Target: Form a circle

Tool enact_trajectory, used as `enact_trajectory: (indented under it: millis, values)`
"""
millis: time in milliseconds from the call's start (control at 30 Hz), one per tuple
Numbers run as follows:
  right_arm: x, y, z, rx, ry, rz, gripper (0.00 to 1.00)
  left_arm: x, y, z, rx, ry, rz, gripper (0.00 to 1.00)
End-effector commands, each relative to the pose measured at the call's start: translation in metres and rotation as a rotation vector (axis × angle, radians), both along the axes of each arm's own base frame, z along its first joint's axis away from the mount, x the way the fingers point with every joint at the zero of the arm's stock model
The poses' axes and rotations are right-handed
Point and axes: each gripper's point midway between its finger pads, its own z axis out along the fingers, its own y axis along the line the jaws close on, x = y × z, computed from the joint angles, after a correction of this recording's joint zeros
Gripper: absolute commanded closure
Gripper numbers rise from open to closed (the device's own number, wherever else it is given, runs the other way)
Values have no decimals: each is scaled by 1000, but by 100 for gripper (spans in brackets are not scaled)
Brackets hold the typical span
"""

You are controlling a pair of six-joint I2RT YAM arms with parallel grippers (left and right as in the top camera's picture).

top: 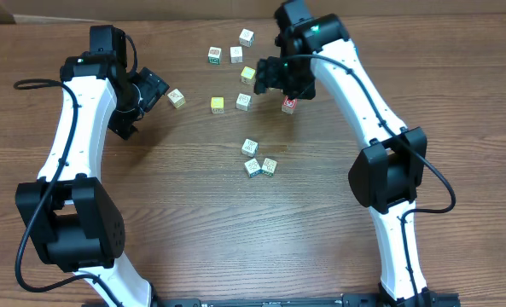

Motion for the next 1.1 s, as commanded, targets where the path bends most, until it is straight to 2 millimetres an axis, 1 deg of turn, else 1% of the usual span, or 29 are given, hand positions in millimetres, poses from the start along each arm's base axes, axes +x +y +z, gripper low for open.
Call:
enact_trajectory:
  millis: [0,67,100,133,200,267,400,500,633,767,833,867,900,967,1033,1067]
  values:
    - [-16,14,11,60,-46,295,21,2,1,6,15,-19,-23,0]
    - [-29,15,8,32,-34,393,22,2,1,6,15,-18,-23,0]
    - [-34,15,6,5,-30,420,20,2,1,6,15,-19,-23,0]
    - [-37,14,3,-33,-27,437,12,2,1,6,15,-19,-23,0]
    - [-42,12,-2,-111,-27,454,0,2,1,6,15,-19,-23,0]
    - [-48,18,-3,-144,-26,477,0,2,1,6,15,-18,-23,0]
    - [-57,41,-5,-146,-51,528,0,2,1,6,15,-19,-23,0]
    - [-61,52,-13,-199,-75,565,0,2,1,6,15,-19,-23,0]
    - [-69,55,-36,-328,-89,608,0,2,1,6,15,-19,-23,0]
    - [-75,64,-56,-333,-91,631,0,2,1,6,15,-19,-23,0]
    - [-78,63,-64,-335,-77,635,0,2,1,6,15,-19,-23,0]
    - [-78,62,-66,-337,-74,636,2,2,1,6,15,-19,-23,0]
    - [-79,61,-68,-338,-71,636,7,2,1,6,15,-19,-23,0]
    - [-79,60,-71,-340,-66,633,21,2,1,6,15,-19,-23,0]
    - [-80,58,-77,-342,-59,634,31,2,1,6,15,-19,-23,0]
    - [-81,57,-79,-343,-56,635,31,2,1,6,15,-19,-23,0]
